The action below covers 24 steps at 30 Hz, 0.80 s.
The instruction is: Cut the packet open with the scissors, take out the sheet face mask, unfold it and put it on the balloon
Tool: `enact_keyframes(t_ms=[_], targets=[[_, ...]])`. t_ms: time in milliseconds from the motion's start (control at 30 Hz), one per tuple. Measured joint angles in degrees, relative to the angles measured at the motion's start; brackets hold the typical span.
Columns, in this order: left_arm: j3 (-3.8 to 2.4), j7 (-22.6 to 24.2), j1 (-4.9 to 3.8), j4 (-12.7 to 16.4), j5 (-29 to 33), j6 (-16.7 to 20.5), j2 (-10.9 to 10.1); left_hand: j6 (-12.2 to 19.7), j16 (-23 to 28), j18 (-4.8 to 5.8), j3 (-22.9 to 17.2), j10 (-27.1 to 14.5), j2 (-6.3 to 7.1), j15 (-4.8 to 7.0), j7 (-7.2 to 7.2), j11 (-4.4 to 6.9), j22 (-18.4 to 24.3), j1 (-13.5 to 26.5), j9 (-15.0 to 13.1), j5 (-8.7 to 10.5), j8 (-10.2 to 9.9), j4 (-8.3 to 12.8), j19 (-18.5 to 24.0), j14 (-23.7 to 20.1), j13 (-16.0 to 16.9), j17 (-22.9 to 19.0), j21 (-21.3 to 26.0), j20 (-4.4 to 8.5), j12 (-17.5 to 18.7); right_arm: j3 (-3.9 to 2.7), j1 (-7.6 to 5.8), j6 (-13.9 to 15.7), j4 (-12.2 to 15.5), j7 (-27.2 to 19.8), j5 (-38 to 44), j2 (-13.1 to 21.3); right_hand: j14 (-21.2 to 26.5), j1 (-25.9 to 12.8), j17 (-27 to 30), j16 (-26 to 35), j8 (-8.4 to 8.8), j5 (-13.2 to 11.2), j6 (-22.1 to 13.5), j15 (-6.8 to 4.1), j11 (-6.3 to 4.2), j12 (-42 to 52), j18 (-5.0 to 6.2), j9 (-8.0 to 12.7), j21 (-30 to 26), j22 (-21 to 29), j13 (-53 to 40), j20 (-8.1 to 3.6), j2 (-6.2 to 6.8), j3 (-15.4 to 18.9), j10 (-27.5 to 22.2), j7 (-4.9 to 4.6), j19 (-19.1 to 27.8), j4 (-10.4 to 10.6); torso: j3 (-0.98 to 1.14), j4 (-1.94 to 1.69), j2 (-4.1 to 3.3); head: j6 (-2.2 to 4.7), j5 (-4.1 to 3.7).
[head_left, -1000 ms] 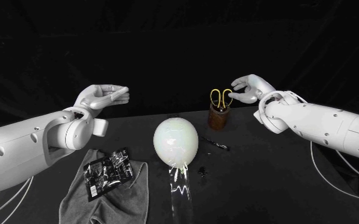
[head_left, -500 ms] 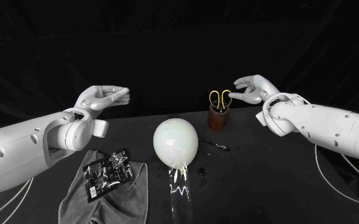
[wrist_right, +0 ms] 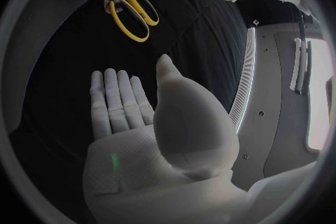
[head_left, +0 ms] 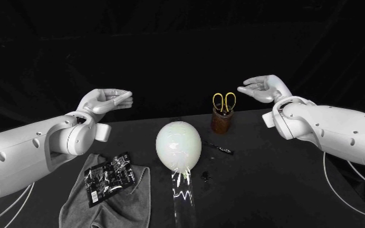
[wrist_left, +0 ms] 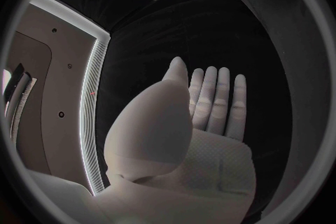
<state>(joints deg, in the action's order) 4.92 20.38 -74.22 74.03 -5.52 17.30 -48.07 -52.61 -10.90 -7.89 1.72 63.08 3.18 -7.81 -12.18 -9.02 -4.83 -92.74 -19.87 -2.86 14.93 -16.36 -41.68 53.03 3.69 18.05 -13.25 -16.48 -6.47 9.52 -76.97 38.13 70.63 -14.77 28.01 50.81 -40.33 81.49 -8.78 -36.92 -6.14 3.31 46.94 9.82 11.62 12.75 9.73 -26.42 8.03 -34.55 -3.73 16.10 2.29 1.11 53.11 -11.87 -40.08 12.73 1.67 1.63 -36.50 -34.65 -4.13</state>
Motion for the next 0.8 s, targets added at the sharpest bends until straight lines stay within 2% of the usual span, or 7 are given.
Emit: enact_keyframes(t_ms=[133,167,267,400,600,700,800], targets=[[0.00,0.1,0.16,-0.1,0.0,-0.2,0.0,0.0,0.0,-0.10,0.0,0.2,-0.30,-0.03,0.00,-0.21,0.0,-0.3,0.3,0.00,-0.2,0.0,-1.1,0.4,0.0,0.0,-0.5,-0.07,0.6,0.00,-0.19,0.1,0.9,-3.5,-8.5,0.7,-6.3,3.4,2.5,6.7,-0.05,0.1,2.4,-0.77,-0.72,-0.7,-0.02,1.3,-0.9,2.9,0.2,-0.31,-2.59,1.0,2.8,-0.52,-4.0,0.2,-0.06,-0.02,0.06,0.01,0.09],[0.00,0.1,0.17,-0.1,0.0,-0.2,0.0,0.0,0.0,-0.14,0.0,0.2,-0.31,0.01,0.00,-0.21,0.0,-0.3,0.3,0.00,-0.3,0.0,-1.5,0.7,0.0,0.0,-0.7,-0.01,0.6,0.00,-0.22,0.1,1.0,-3.7,-9.1,0.7,-7.0,4.2,2.7,7.3,-0.05,0.1,2.7,-0.93,-0.86,-0.9,-0.02,1.4,-0.9,3.2,0.2,-0.44,-2.77,0.9,3.2,-0.57,-4.6,0.1,-0.06,-0.03,0.06,0.01,0.12],[0.00,0.1,0.36,-0.2,-0.1,-0.6,-0.1,-0.3,-1.3,-1.89,0.0,0.7,-0.53,0.43,0.30,0.23,-0.3,-0.5,0.6,0.00,-0.3,0.0,-3.2,2.9,0.0,0.1,-1.6,0.08,0.8,0.00,-0.62,0.1,2.0,-6.1,-13.8,1.4,-9.8,6.6,3.1,9.0,-0.05,0.1,3.9,-1.48,-1.58,-1.3,-0.05,2.1,-0.9,4.2,0.2,-1.00,-3.36,0.1,4.5,-1.00,-6.5,-0.7,-0.09,-0.04,0.13,0.01,0.40],[0.00,0.1,0.75,-0.2,-0.6,-1.4,-0.3,-1.3,-2.8,-1.95,0.0,1.9,-0.91,1.48,0.92,0.80,-0.5,-1.5,0.8,0.00,-0.3,0.0,-4.8,6.2,0.0,0.8,-2.3,0.35,1.0,-0.05,-1.49,0.0,4.5,-8.7,-17.9,2.3,-15.2,10.6,3.2,10.8,-0.05,0.1,6.4,-2.94,-2.65,-3.1,-0.09,3.4,-0.2,5.1,0.2,-2.59,-3.83,-2.7,7.9,-0.71,-10.4,-0.7,-0.19,-0.16,0.35,-0.21,1.18],[0.05,0.0,1.46,-0.3,-3.2,-4.0,-1.3,-2.3,-3.9,-1.95,-1.4,6.5,-1.14,3.29,1.64,2.16,-1.0,-4.5,1.4,0.00,-0.8,-0.2,-8.5,9.9,0.1,1.5,-4.0,1.56,0.8,-0.14,-2.59,-0.6,11.0,-10.8,-19.2,3.1,-21.3,14.1,2.7,12.9,0.40,0.1,8.7,-4.74,-4.07,-4.9,-0.47,4.9,2.6,4.4,0.2,-4.81,-1.88,-8.2,13.4,0.56,-14.6,-0.5,-0.37,-0.41,0.93,-1.42,3.72],[0.12,-0.1,1.85,-0.1,-5.0,-5.8,-2.1,-2.4,-4.1,-1.95,-1.8,7.1,-0.77,3.50,1.71,2.54,-1.2,-5.4,1.7,0.00,-1.2,-0.3,-9.8,11.1,0.1,1.6,-4.7,2.43,1.0,-0.14,-2.67,-1.4,13.7,-10.9,-17.6,2.7,-23.7,13.8,2.2,13.7,0.85,0.1,9.5,-5.52,-4.55,-6.3,-0.50,5.5,5.6,2.2,0.2,-5.89,-0.87,-10.5,14.7,0.66,-16.6,-0.4,-0.44,-0.60,1.32,-2.46,5.52],[0.41,-0.1,2.10,0.6,-7.0,-7.2,-3.2,-2.4,-4.2,-1.94,-2.1,7.2,-0.36,3.70,1.72,2.48,-1.3,-5.8,2.0,0.00,-1.5,-0.2,-10.8,11.5,-0.1,1.8,-5.1,2.97,1.9,-0.14,-2.40,-2.5,15.8,-10.6,-14.4,1.7,-28.4,12.8,0.8,12.8,0.85,0.1,10.4,-6.69,-5.19,-7.0,-0.46,6.0,9.1,-0.5,0.2,-7.06,0.39,-12.3,16.1,1.20,-18.8,-0.3,-0.51,-0.79,1.71,-3.81,7.74]])
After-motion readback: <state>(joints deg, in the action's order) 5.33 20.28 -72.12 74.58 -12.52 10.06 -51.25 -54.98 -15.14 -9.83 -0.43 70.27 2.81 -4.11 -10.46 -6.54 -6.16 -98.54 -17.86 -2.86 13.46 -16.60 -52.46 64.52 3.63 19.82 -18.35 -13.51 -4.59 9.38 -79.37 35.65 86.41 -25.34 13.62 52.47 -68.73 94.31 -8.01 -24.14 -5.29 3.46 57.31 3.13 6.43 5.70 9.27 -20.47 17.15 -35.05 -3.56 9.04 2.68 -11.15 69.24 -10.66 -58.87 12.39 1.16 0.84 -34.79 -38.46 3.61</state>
